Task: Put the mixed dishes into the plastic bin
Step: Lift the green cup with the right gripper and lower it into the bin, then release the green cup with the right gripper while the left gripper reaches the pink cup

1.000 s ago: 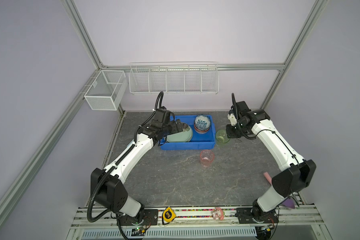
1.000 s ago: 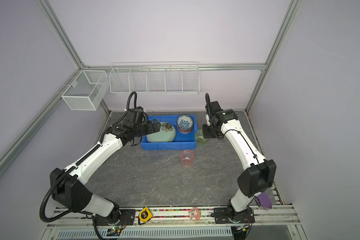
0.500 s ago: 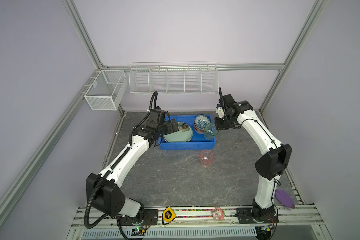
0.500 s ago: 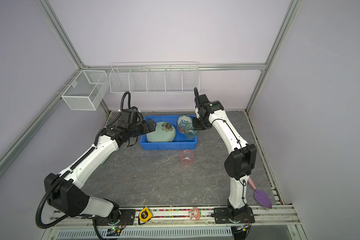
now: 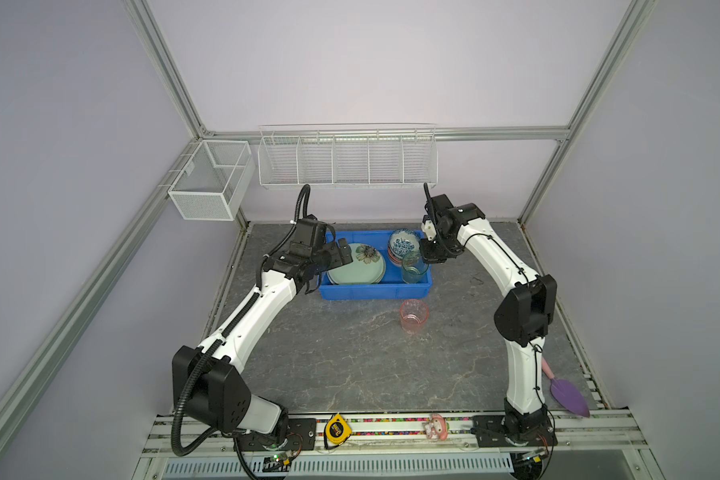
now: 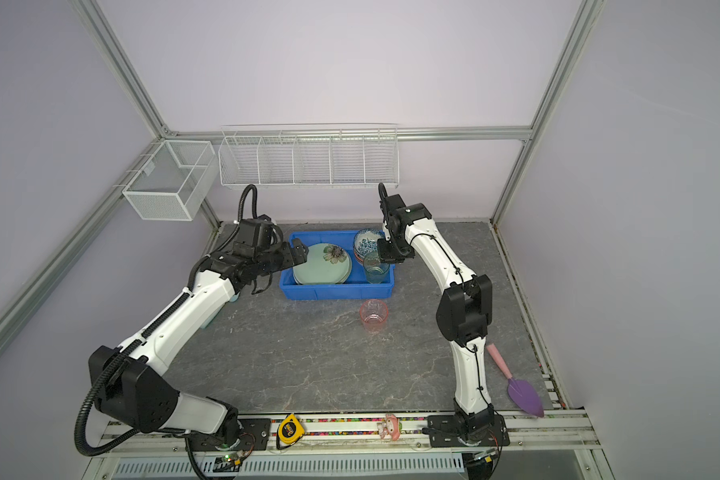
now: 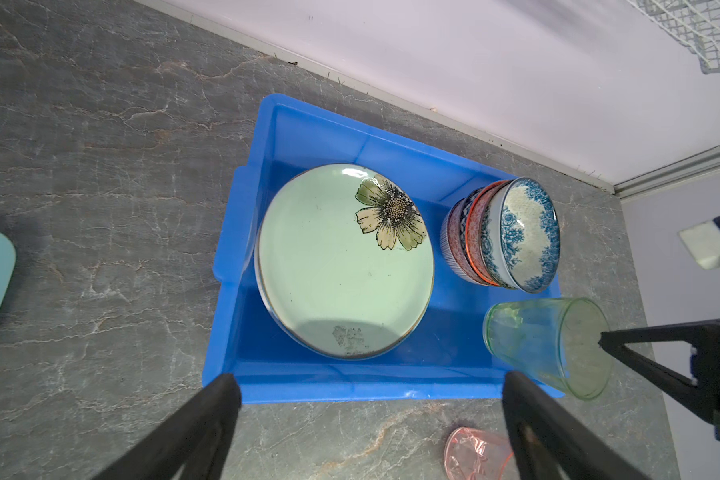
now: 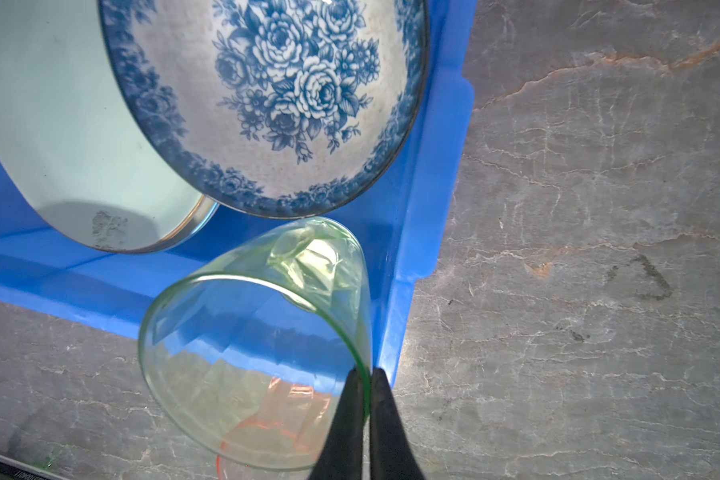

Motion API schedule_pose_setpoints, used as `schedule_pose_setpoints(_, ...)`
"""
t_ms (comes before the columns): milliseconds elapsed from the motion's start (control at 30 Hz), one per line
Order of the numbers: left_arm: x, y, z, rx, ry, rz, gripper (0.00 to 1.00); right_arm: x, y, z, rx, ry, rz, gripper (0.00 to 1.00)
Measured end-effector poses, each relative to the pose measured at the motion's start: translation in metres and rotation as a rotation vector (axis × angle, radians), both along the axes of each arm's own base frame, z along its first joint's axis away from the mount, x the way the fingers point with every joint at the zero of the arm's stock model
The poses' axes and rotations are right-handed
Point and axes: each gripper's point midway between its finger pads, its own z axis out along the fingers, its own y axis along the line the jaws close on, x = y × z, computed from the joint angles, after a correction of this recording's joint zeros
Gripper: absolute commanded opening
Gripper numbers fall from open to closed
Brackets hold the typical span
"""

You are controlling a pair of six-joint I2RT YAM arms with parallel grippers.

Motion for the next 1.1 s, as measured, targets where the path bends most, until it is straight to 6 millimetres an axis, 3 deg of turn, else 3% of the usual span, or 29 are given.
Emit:
schedule_pose_setpoints(467, 0.0, -0.002, -0.001, -0.009, 0.004, -0.009, 0.98, 0.004, 0.015, -0.042, -0.013, 0.073, 0.016, 0.07)
schedule_pose_setpoints(933, -0.001, -0.005, -0.003, -0.028, 0.019, -0.021, 0.98, 0.005, 0.018, -0.042, -0.004, 0.067, 0.009, 0.33)
schedule_pose_setpoints(1100, -0.006, -0.01, -0.009, -0.042, 0.043, -0.018, 0.98, 0.005, 0.016, -0.024, 0.004, 0.03, 0.008, 0.38)
